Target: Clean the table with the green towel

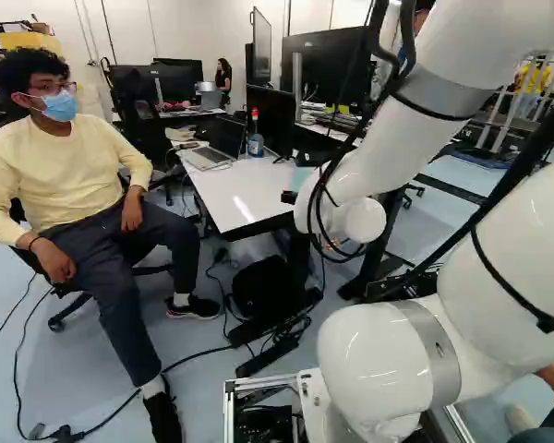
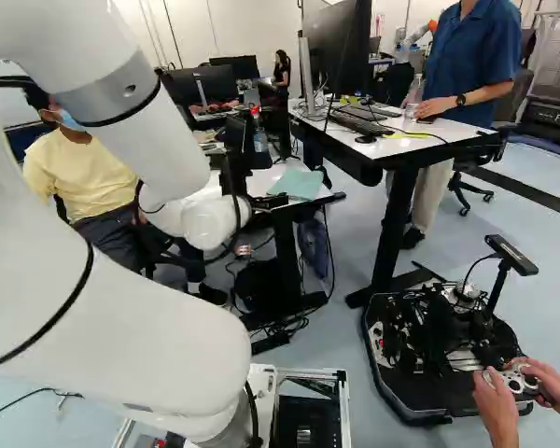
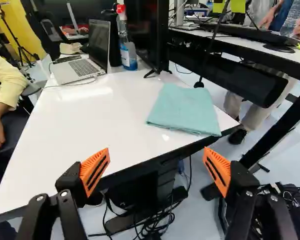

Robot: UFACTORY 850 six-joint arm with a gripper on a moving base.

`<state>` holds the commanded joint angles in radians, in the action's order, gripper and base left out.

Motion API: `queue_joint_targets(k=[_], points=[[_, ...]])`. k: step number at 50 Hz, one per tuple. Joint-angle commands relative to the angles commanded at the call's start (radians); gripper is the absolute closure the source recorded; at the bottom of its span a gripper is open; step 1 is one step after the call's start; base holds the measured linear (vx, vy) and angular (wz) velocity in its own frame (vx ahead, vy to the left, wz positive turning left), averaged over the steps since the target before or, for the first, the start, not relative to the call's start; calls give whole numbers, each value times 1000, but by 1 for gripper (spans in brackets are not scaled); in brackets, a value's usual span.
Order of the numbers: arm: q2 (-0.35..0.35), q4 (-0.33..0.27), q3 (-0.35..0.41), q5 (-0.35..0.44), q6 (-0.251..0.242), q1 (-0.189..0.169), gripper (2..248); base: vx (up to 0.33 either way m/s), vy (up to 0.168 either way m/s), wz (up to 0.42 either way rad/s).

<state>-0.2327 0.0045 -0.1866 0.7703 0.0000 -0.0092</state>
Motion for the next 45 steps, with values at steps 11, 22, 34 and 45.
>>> queue_joint_targets(k=[11,22,34,45], points=[[-21,-2,44,46,0,4,3,0,0,0],[-36,-3,76,78,0,7,3,0,0,0],[-45,-4,95,98,0,9,3,0,0,0],[-47,-5,99,102,0,9,3,0,0,0]])
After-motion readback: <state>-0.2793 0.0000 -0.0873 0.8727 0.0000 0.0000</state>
